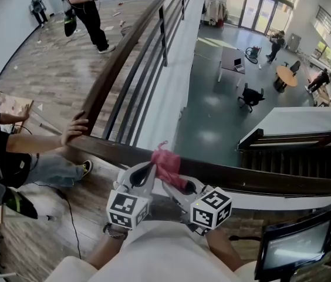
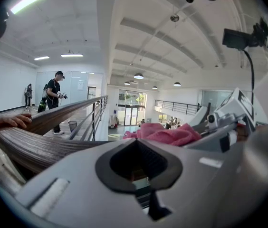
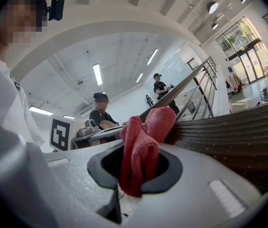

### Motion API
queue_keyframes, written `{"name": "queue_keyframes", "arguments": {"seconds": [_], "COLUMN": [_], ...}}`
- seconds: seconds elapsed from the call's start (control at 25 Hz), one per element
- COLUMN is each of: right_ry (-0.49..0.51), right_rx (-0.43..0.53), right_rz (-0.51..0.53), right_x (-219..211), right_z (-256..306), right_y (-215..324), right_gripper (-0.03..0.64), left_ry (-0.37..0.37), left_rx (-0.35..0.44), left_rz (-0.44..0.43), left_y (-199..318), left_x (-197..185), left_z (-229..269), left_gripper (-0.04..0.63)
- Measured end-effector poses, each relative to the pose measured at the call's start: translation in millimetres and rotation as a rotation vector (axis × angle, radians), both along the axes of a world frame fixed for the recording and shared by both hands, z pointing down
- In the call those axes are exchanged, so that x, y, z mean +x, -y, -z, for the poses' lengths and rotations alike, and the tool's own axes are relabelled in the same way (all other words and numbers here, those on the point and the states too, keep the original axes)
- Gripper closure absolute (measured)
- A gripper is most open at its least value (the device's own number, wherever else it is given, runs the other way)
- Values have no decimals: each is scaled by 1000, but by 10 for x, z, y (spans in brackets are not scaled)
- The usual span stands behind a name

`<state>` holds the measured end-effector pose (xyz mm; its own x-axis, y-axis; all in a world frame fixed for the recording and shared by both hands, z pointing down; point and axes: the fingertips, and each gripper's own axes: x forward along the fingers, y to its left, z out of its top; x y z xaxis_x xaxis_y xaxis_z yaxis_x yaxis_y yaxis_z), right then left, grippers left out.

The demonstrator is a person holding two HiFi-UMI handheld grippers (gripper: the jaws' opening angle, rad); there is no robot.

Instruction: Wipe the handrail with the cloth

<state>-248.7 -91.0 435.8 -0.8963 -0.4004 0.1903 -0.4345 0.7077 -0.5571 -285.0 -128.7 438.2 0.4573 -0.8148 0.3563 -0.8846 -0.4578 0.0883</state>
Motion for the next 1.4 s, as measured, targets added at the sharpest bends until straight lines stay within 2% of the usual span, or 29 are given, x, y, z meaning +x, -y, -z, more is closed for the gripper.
{"name": "queue_keyframes", "arguments": {"seconds": [0.68,1.4], "right_ry": [-16,-28], "right_rx": [11,-19], "right_rz": [20,47], "right_x": [65,216], "right_z": [-32,-25], "right_y": [-52,-77], "right_gripper": [555,555], "left_ry": [10,-34], "left_rx": [1,10], "left_rz": [33,107], "left_y": [-48,-87], "left_x": [66,196], "left_z": [-28,-30], "left_gripper": [592,594]}}
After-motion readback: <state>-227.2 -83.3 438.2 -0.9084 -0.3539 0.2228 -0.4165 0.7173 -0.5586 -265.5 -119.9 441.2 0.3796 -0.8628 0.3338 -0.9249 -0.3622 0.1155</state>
